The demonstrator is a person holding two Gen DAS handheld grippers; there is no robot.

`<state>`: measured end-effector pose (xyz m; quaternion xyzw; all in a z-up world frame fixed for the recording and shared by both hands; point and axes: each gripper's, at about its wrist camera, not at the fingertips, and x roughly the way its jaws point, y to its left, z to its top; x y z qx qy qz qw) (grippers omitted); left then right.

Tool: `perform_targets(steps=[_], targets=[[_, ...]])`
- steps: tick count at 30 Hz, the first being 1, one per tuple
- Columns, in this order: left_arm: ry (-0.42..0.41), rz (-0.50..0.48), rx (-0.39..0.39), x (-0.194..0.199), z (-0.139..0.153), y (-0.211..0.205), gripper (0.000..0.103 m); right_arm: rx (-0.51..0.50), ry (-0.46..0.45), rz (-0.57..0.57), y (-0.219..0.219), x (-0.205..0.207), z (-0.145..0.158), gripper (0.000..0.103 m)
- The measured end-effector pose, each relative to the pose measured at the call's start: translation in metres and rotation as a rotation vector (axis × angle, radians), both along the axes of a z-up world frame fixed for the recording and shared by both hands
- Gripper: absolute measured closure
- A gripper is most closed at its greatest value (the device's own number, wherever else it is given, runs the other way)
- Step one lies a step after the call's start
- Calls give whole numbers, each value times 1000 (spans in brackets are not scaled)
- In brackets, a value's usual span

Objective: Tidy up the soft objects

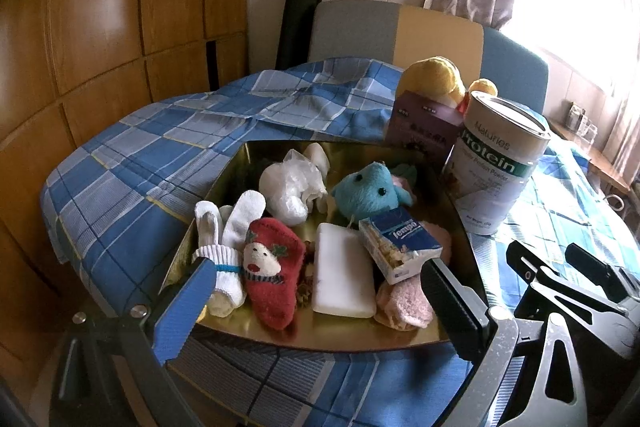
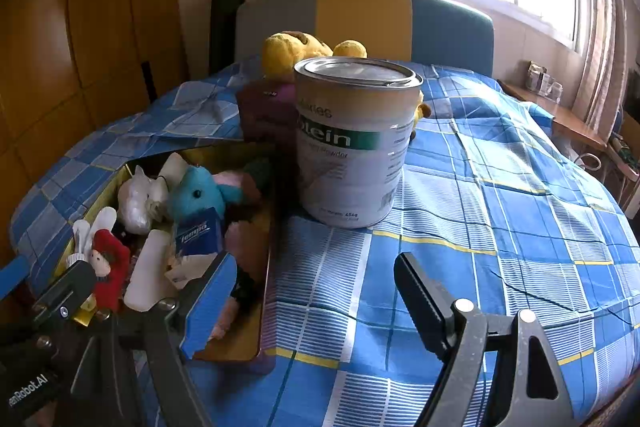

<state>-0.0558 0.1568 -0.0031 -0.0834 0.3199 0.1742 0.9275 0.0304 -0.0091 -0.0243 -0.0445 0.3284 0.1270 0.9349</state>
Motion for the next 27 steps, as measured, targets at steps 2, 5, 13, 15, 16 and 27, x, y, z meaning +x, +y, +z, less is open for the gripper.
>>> perform_targets(steps=[2, 5, 13, 15, 16, 27], targets=[[1, 1, 1, 0, 0, 0, 0, 0, 1, 0, 0, 0, 0, 20], [2, 1, -1, 0, 0, 0, 0, 2, 2, 0, 0, 0, 0, 20], [4, 3, -2, 0, -1, 1, 0, 2, 3, 2, 0, 0, -1, 20], [5, 3, -3, 0, -1, 2, 0, 2, 4, 3, 0, 0, -1, 20], [5, 3, -2, 0, -1, 2, 0, 2, 4, 3, 0, 0, -1, 20], [-4, 1, 30, -4, 0, -3, 0, 1, 8, 3, 0, 0, -1, 20]])
